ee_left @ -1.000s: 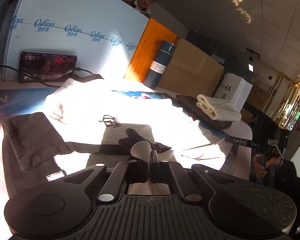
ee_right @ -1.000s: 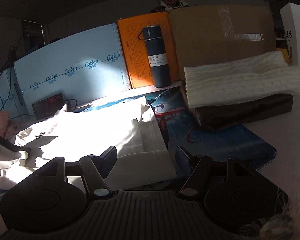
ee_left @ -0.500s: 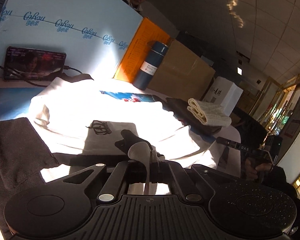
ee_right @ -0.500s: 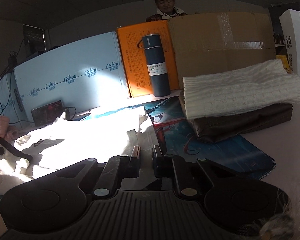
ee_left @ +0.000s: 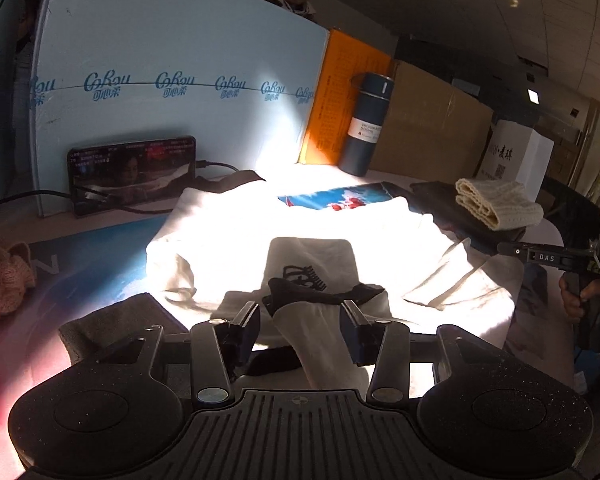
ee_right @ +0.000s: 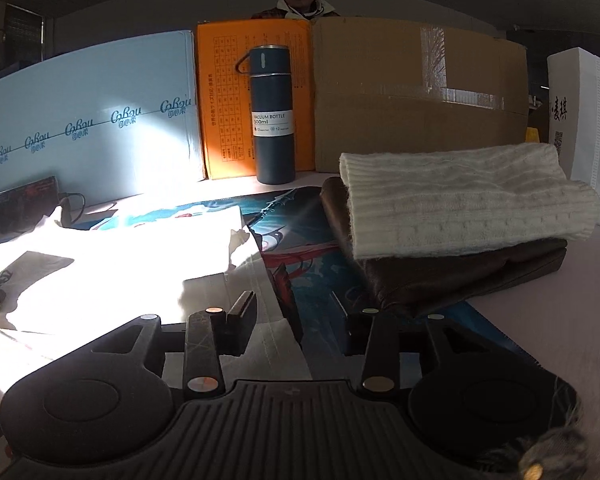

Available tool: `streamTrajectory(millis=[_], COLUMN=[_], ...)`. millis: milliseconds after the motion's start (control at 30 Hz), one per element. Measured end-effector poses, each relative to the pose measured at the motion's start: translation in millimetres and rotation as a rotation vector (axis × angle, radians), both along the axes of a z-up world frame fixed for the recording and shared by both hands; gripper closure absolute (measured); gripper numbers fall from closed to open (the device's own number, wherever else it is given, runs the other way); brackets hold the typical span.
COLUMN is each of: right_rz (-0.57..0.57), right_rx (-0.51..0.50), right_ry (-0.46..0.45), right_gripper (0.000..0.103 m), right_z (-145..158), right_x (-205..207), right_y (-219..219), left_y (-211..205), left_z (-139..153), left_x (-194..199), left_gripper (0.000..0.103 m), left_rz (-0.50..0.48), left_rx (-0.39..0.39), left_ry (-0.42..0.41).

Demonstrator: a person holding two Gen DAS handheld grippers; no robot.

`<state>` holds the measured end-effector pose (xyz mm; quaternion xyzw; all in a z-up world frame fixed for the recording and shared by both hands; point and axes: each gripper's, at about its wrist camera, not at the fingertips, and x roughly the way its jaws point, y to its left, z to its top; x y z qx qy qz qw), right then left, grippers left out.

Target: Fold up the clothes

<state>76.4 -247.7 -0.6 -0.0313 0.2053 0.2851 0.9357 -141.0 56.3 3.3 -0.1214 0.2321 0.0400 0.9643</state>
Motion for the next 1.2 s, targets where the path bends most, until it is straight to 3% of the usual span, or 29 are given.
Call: streamTrajectory(millis=[100,167,300,367,467,667,800,867,900,933,967,1200], right_rz=[-0.045,-0.025,0.185,0.3,0.468,0.79,0.893,0.935,0.942,0.943,0.937,0.868], right_rx=[0.047,0.079,0.172,0.188,0.155,0.002,-0.118,-0.156,-0.169,-0.173,-0.162,0.016], right_ry=[-0.054,-0.084,-0.016,0.038,0.051,0.012,-0.006,-0.004,-0.008,-0.018,-0.028,-0.021], right_gripper=[0.044,0.028,0.024,0.024,0.024,0.024,0.024,0.033,0.044,0.081,0.095,0.097], right_z=[14.2,22.8,29.5,28.2,24.9,21.5,11.7,4.9,1.7,-1.2,-3.2,10.9], right_x=[-19.2,-34.6,-59.9,-71.4,-90.5,-118.5,-128.4,-130.7,-131.5,-131.9,-131.1,-111.1], right_y=[-2.0,4.8,46.5,77.2,128.2,212.4,250.3,262.2,265.6,267.5,266.0,245.6], left_y=[0.3,-6.5,-37.5,-60.1,-83.3,-88.6,-92.1,-93.4,-93.4,-93.4,-93.1,-86.7], left_z=[10.6,12.3,5.6,0.6,-4.9,-11.4,-15.7,-17.7,-18.4,-19.1,-20.1,-27.6], left_x=[-43.1,-71.1,-112.9,-121.9,-126.3,-130.3,-132.9,-133.5,-132.7,-132.0,-130.7,-125.5], left_gripper=[0.028,0.025,0.024,0.024,0.024,0.024,0.024,0.024,0.024,0.024,0.024,0.024], left_rz=[0.038,0.028,-0.075,-0.132,-0.184,-0.2,-0.211,-0.218,-0.224,-0.23,-0.233,-0.235], left_rx=[0.039,0.048,0.03,0.074,0.162,0.205,0.234,0.242,0.237,0.231,0.225,0.173], left_ry=[-0.076,-0.103,-0.128,-0.109,-0.077,-0.056,-0.042,-0.035,-0.033,-0.031,-0.026,0.01])
